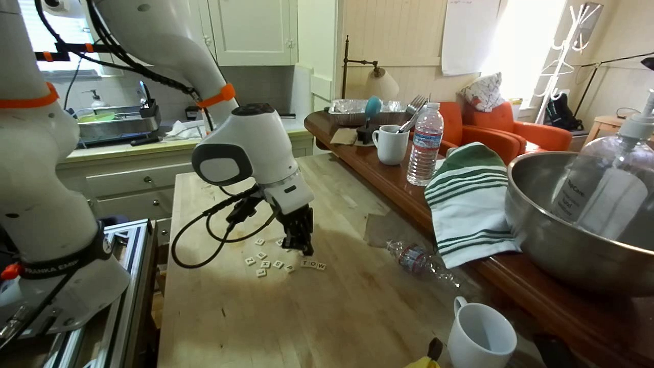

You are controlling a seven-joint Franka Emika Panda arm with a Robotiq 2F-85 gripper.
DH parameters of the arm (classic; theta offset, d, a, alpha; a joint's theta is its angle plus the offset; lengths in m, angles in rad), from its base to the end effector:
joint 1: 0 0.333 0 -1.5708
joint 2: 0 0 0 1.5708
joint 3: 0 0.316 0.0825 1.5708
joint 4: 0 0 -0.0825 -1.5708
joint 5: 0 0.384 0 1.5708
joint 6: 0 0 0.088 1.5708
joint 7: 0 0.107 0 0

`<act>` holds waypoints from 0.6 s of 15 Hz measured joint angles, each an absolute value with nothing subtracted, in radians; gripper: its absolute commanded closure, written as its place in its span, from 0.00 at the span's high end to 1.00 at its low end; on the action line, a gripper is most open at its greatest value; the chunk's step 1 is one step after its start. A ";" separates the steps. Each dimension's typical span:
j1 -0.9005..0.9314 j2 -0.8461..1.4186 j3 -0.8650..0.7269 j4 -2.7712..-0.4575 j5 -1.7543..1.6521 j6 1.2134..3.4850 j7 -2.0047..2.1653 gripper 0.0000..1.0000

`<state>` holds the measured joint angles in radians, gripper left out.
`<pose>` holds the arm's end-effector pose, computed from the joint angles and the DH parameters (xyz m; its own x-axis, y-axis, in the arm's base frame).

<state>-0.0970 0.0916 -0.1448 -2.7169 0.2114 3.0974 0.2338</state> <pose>0.4109 -0.1205 0.2268 0.7388 -0.6215 0.2607 -0.6141 -0.7801 -0.1195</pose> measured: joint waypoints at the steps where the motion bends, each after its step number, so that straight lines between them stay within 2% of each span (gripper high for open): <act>1: -0.095 0.087 -0.141 -2.718 0.211 3.097 0.233 0.00; 9: -0.095 0.091 -0.118 -2.720 0.212 3.054 0.196 0.00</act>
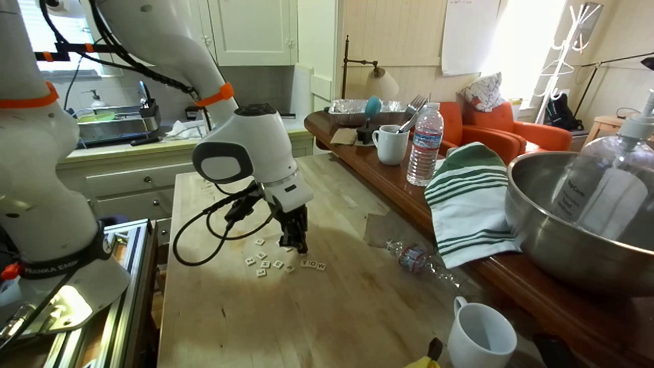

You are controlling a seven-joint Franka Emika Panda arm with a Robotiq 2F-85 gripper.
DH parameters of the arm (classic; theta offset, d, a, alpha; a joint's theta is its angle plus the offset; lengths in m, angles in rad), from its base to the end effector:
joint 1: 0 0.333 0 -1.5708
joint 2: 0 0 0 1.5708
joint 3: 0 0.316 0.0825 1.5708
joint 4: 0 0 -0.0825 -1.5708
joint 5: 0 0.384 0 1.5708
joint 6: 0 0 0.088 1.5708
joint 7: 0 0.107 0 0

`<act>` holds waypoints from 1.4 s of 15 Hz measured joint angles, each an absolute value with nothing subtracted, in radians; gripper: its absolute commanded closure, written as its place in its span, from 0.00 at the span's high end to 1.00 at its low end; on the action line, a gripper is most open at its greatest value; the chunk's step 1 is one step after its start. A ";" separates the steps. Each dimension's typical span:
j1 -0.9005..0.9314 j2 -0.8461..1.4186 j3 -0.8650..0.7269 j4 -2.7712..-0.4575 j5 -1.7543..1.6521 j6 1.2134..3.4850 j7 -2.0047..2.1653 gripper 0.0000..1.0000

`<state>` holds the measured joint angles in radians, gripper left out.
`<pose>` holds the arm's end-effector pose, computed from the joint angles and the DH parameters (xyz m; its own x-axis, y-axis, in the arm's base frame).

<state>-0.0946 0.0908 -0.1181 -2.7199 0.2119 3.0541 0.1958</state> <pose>0.4100 -0.1064 0.2211 0.7896 -0.5725 0.2208 -0.5649 -0.8187 -0.1029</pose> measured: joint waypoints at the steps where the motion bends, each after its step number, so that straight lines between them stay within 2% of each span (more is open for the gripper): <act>1: -0.095 0.091 -0.113 -2.720 0.212 3.054 0.189 0.00; 11: -0.097 0.122 -0.102 -2.700 0.212 3.052 0.158 0.00; 21: -0.104 0.109 -0.177 -2.654 0.128 2.875 0.172 0.00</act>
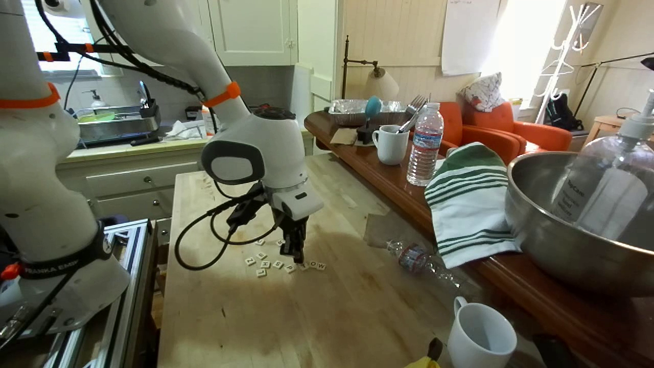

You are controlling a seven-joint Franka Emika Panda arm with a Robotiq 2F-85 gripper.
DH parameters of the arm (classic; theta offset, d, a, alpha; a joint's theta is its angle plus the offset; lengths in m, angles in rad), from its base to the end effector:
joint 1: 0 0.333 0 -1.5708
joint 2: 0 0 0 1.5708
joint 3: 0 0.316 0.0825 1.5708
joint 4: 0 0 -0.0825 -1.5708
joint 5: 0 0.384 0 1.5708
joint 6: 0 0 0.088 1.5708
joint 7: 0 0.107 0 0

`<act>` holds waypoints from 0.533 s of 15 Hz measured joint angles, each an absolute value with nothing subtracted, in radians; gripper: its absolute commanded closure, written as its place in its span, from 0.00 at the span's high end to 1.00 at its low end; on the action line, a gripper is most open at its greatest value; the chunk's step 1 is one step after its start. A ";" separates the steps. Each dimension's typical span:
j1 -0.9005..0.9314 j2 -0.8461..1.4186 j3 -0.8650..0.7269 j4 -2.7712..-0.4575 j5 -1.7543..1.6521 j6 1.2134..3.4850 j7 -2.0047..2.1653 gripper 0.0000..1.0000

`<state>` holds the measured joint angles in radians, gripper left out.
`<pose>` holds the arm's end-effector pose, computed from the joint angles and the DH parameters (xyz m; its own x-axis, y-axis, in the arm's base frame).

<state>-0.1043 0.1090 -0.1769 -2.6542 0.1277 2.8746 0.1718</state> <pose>0.4145 -0.1291 0.2160 0.8347 -0.5405 0.1058 -0.5387 -0.8412 -0.0470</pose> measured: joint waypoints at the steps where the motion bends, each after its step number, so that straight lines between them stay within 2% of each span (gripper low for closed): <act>1: -0.104 0.107 -0.181 -2.652 0.118 2.859 0.173 0.00; 8: -0.104 0.097 -0.195 -2.639 0.020 2.771 0.205 0.00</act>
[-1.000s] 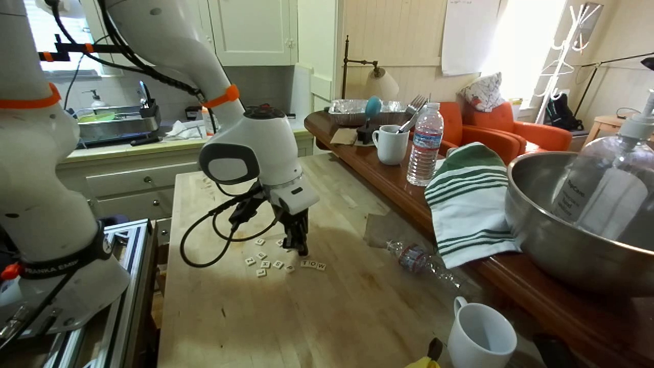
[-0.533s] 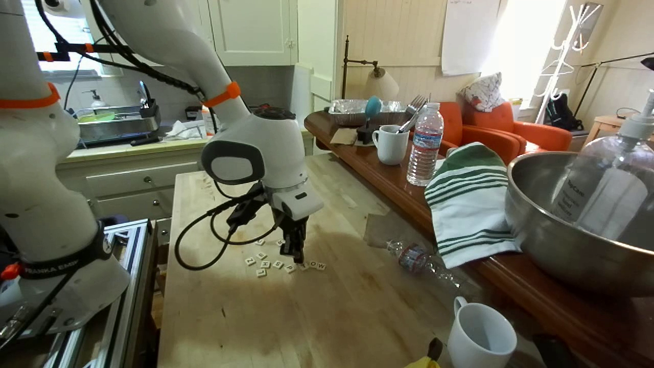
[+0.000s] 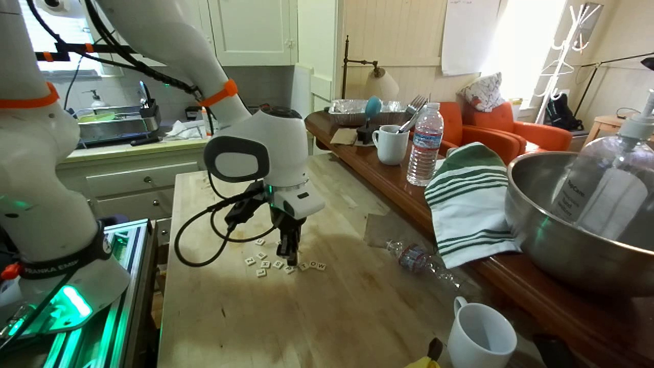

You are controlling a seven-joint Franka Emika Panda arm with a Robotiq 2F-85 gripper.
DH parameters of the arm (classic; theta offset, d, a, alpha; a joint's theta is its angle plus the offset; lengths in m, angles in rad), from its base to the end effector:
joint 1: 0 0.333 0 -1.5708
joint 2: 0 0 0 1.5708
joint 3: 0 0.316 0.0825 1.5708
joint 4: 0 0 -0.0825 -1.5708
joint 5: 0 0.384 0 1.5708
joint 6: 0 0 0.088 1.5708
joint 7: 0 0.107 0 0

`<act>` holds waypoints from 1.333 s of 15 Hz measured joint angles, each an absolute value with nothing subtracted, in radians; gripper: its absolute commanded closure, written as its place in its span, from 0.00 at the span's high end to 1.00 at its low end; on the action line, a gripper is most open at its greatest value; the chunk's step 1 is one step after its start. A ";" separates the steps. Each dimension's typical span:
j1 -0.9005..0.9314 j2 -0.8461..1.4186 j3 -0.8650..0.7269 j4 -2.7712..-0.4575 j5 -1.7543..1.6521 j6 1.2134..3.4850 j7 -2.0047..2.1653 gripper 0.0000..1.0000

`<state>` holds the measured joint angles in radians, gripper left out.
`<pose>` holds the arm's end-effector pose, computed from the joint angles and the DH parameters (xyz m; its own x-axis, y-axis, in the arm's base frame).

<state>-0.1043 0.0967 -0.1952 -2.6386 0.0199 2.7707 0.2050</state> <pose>0.4121 -0.1300 0.2164 0.8664 -0.4979 0.0389 -0.4984 -0.8670 0.0030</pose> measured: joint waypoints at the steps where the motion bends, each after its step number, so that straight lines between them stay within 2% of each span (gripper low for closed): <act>1: -0.104 0.095 -0.200 -2.639 -0.007 2.765 0.221 0.00; 7: -0.110 0.092 -0.247 -2.643 -0.146 2.761 0.296 0.00; 20: -0.123 0.060 -0.217 -2.673 -0.151 2.717 0.171 0.00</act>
<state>-0.1234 0.0599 -0.2167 -2.6725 -0.1512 2.7170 0.1708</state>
